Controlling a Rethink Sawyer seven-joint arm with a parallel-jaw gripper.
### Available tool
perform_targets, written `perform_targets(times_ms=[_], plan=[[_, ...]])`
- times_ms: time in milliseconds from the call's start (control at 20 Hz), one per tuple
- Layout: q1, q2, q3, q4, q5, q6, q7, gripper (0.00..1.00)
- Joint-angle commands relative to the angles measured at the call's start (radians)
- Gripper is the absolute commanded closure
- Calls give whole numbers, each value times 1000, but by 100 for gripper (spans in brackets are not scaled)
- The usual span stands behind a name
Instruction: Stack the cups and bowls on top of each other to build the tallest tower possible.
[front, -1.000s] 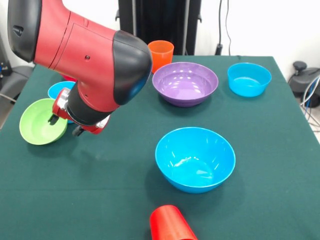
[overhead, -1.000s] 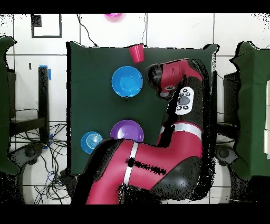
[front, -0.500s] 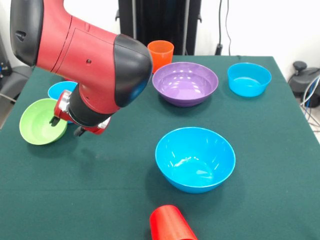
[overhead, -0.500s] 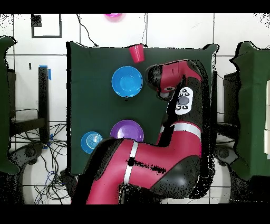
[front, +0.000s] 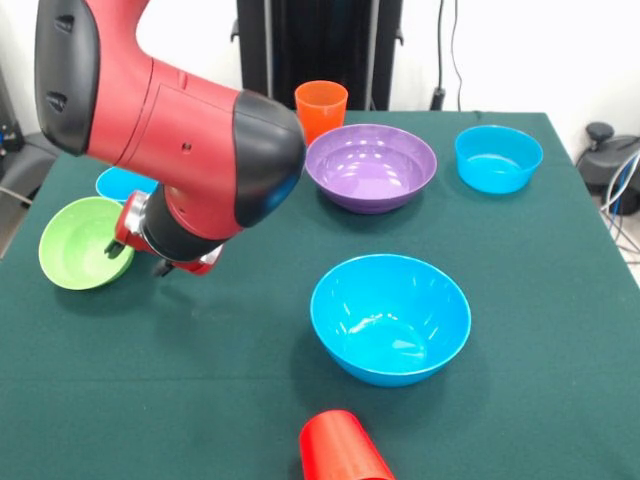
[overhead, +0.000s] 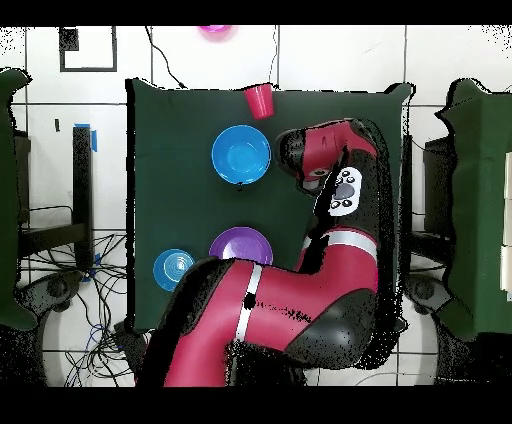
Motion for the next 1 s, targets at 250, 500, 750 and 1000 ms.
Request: perform_targets(times_ms=[250, 500, 750, 1000], plan=[[-55, 59, 95, 69, -98, -153, -371, 0], [-75, 73, 106, 46, -108, -162, -409, 0], [-85, 79, 109, 36, -113, -166, -433, 0], [-97, 69, 116, 60, -86, -185, -396, 100]])
